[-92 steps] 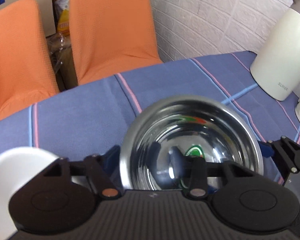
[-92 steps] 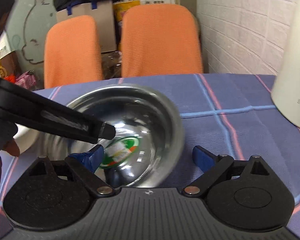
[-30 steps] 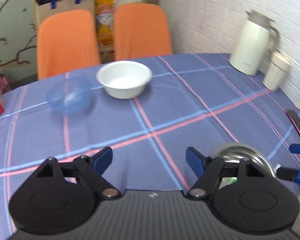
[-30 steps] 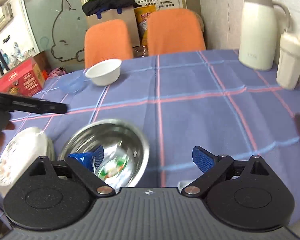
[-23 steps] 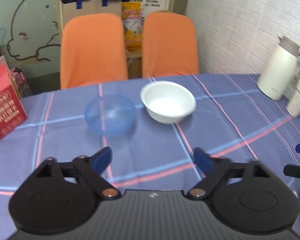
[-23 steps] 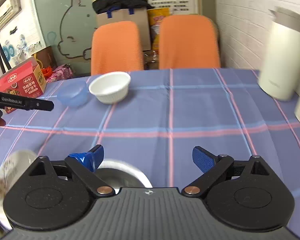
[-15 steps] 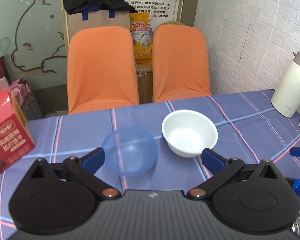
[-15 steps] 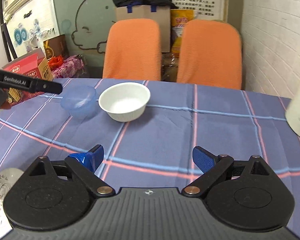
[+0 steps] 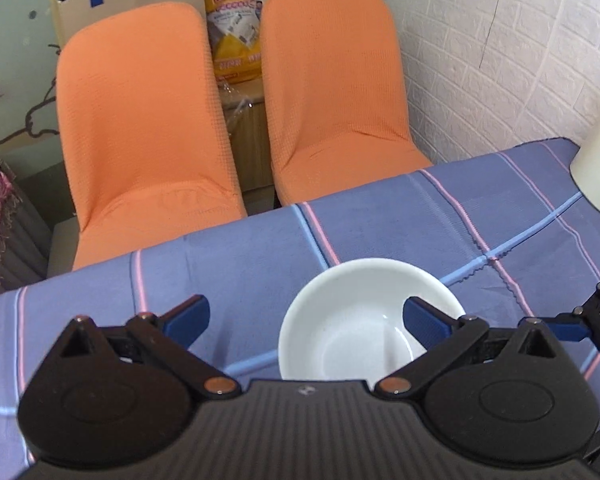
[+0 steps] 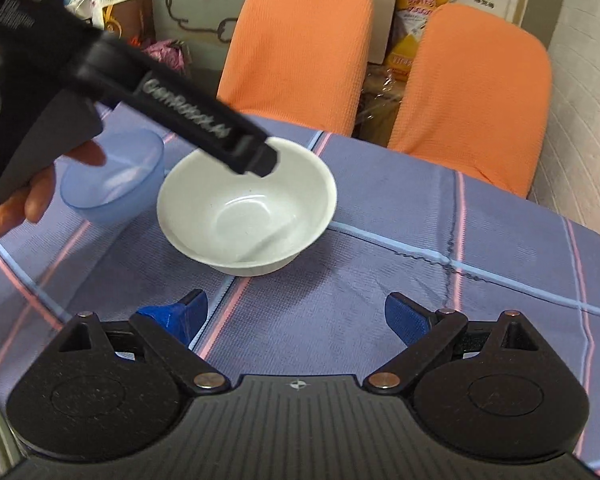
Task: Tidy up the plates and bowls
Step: 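Move the right tool to the white bowl and grip its rim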
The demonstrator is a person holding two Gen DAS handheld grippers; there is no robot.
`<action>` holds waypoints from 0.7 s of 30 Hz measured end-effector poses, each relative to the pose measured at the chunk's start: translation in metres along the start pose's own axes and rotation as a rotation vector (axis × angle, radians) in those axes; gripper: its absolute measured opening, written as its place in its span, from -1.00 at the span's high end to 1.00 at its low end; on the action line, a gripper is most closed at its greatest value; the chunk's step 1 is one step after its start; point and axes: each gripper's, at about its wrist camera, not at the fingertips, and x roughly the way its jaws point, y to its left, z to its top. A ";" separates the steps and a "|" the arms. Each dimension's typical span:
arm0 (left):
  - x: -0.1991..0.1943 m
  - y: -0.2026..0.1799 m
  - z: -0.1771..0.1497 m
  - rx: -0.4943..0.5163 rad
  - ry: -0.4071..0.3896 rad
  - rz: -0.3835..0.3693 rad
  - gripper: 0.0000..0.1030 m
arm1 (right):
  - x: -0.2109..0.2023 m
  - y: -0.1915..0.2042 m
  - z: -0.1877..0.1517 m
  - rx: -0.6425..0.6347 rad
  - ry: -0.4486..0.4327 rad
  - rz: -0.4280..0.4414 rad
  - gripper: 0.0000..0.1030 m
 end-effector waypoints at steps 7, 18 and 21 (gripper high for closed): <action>0.025 -0.001 0.002 0.030 0.038 -0.035 -0.99 | 0.028 0.000 0.003 -0.010 0.005 0.027 -0.61; 0.036 0.009 -0.011 -0.010 0.061 -0.071 -0.17 | 0.026 0.024 0.008 -0.107 -0.141 -0.006 -0.53; 0.032 0.008 -0.011 -0.003 0.058 -0.083 -0.14 | 0.022 0.028 0.012 -0.115 -0.171 -0.007 -0.52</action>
